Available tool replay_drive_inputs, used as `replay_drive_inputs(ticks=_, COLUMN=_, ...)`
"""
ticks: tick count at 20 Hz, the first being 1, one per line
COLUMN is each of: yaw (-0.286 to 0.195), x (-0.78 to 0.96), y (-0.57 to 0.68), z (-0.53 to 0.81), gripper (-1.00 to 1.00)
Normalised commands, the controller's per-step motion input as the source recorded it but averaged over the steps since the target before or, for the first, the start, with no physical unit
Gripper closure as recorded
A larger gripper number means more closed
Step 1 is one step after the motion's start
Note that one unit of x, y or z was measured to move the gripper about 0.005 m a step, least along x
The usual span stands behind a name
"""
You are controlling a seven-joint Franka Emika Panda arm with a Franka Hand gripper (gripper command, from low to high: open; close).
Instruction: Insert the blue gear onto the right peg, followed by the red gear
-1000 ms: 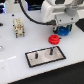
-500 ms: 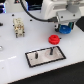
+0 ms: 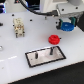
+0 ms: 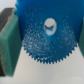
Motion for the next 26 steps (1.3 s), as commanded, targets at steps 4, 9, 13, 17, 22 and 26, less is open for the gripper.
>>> replay_drive_inputs(ticks=4, yaw=0.000, x=0.61, y=-0.46, z=0.37, gripper=1.00)
replay_drive_inputs(ticks=9, yaw=0.000, x=0.68, y=-0.40, z=0.27, gripper=1.00)
replay_drive_inputs(ticks=13, yaw=0.000, x=0.72, y=-0.32, z=0.26, gripper=1.00)
replay_drive_inputs(ticks=17, yaw=0.000, x=0.73, y=-0.33, z=0.20, gripper=1.00)
replay_drive_inputs(ticks=22, yaw=0.000, x=0.67, y=-0.27, z=0.14, gripper=1.00)
replay_drive_inputs(ticks=26, yaw=0.000, x=0.52, y=-0.19, z=0.03, gripper=1.00)
